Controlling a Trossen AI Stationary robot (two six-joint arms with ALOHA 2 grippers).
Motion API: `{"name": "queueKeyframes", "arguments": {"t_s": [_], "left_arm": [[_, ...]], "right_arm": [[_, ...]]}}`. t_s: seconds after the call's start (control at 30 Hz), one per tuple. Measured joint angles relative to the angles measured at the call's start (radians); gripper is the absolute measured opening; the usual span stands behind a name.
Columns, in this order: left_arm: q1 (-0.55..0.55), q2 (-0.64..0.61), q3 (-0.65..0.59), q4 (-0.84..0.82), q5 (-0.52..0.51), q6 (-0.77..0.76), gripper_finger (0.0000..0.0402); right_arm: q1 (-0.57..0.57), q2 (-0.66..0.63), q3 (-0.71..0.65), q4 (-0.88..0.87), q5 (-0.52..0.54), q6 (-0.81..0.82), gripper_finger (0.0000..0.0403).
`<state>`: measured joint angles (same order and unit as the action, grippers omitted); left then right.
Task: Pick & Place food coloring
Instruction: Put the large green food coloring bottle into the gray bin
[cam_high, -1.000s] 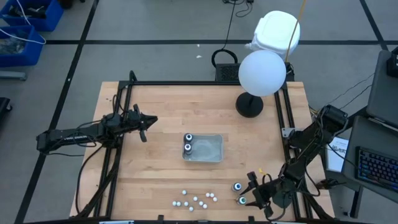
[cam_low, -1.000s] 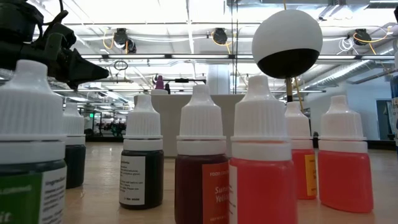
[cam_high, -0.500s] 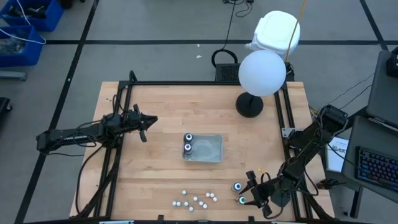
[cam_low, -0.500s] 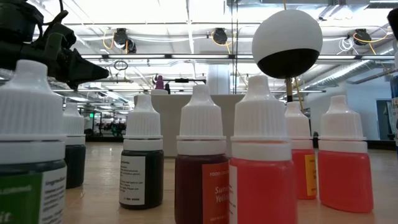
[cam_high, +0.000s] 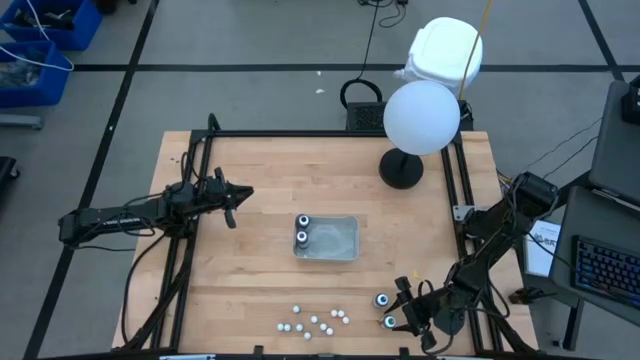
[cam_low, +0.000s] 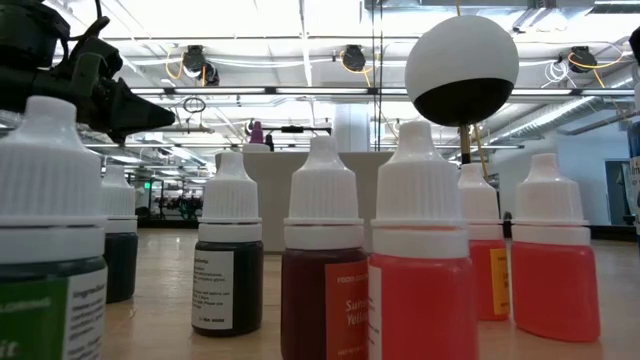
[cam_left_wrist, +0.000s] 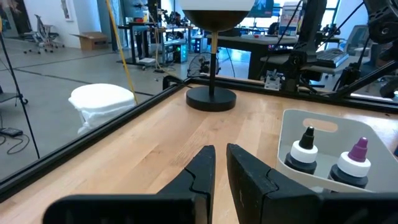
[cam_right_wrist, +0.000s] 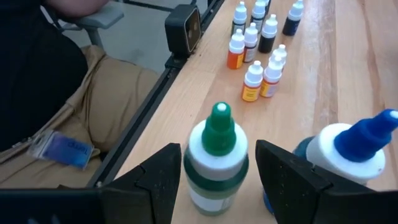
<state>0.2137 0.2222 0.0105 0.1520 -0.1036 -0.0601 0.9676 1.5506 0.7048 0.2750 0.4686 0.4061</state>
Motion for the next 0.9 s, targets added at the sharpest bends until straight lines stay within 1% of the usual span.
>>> {"name": "queueKeyframes", "arguments": {"t_s": [0.2, 0.3, 0.6, 0.8, 0.9], "left_arm": [[0.0, 0.0, 0.0, 0.001, 0.0, 0.0, 0.0047], [0.0, 0.0, 0.0, 0.001, 0.0, 0.0, 0.0047], [0.0, 0.0, 0.0, 0.001, 0.0, 0.0, 0.0047], [0.0, 0.0, 0.0, 0.001, 0.0, 0.0, 0.0047], [0.0, 0.0, 0.0, 0.001, 0.0, 0.0, 0.0047]], "right_arm": [[0.0, 0.0, 0.0, 0.008, 0.0, -0.006, 0.0198], [0.0, 0.0, 0.0, 0.012, -0.001, -0.006, 0.0188], [0.0, -0.001, 0.0, 0.014, -0.001, -0.018, 0.0108], [0.0, -0.001, 0.0, 0.026, -0.028, -0.032, 0.0106], [0.0, -0.001, 0.0, 0.066, -0.032, -0.069, 0.0114]]}}
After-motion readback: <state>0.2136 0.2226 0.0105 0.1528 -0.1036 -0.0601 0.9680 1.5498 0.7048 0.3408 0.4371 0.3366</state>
